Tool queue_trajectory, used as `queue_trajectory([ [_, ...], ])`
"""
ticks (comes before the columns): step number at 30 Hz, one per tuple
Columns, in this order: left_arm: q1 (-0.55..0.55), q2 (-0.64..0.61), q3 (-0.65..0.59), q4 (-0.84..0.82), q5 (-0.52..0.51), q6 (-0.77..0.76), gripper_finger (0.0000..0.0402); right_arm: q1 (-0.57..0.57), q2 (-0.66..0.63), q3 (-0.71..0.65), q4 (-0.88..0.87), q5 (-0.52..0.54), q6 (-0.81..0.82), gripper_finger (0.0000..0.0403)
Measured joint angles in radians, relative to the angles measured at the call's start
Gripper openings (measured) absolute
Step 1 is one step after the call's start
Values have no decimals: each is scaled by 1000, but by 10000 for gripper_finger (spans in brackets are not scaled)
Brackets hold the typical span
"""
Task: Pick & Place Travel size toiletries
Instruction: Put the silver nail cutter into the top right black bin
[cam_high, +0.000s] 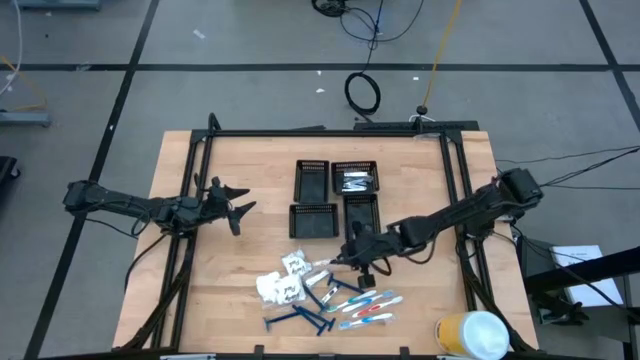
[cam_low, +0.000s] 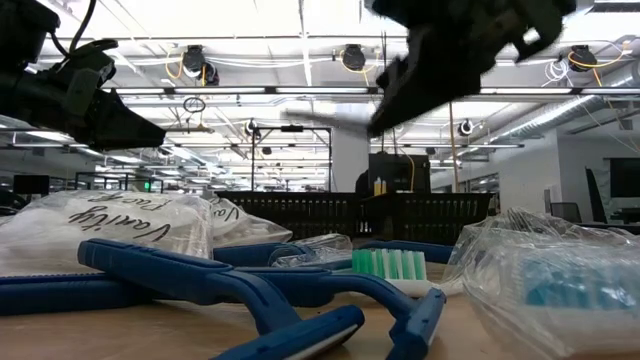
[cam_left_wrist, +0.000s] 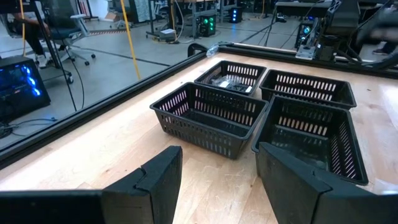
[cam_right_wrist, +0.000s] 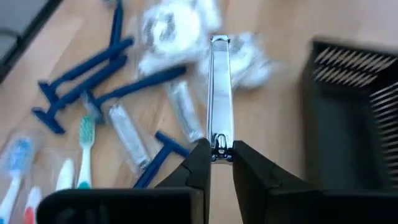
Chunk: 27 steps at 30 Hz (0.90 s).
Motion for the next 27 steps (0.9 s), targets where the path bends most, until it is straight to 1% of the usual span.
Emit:
queue_trajectory([
  [2, 0, 0, 0, 0, 0, 0, 209, 0, -40, 0, -27, 40, -9, 34],
  [4, 0, 0, 0, 0, 0, 0, 209, 0, -78, 0, -83, 104, -4, 34],
  [6, 0, 0, 0, 0, 0, 0, 209, -2, -111, 0, -140, 193, 14, 34],
  [10, 0, 0, 0, 0, 0, 0, 209, -16, -163, 0, -247, 411, 85, 34],
  [12, 0, 0, 0, 0, 0, 0, 209, -38, -179, 0, -296, 483, 114, 34],
  [17, 0, 0, 0, 0, 0, 0, 209, -135, -181, 0, -323, 488, 128, 34],
  [20, 0, 0, 0, 0, 0, 0, 209, -215, -170, 0, -334, 481, 79, 34],
  [25, 0, 0, 0, 0, 0, 0, 209, -362, -168, -2, -331, 336, 37, 34],
  [27, 0, 0, 0, 0, 0, 0, 209, -406, -168, -10, -326, 329, 37, 34],
])
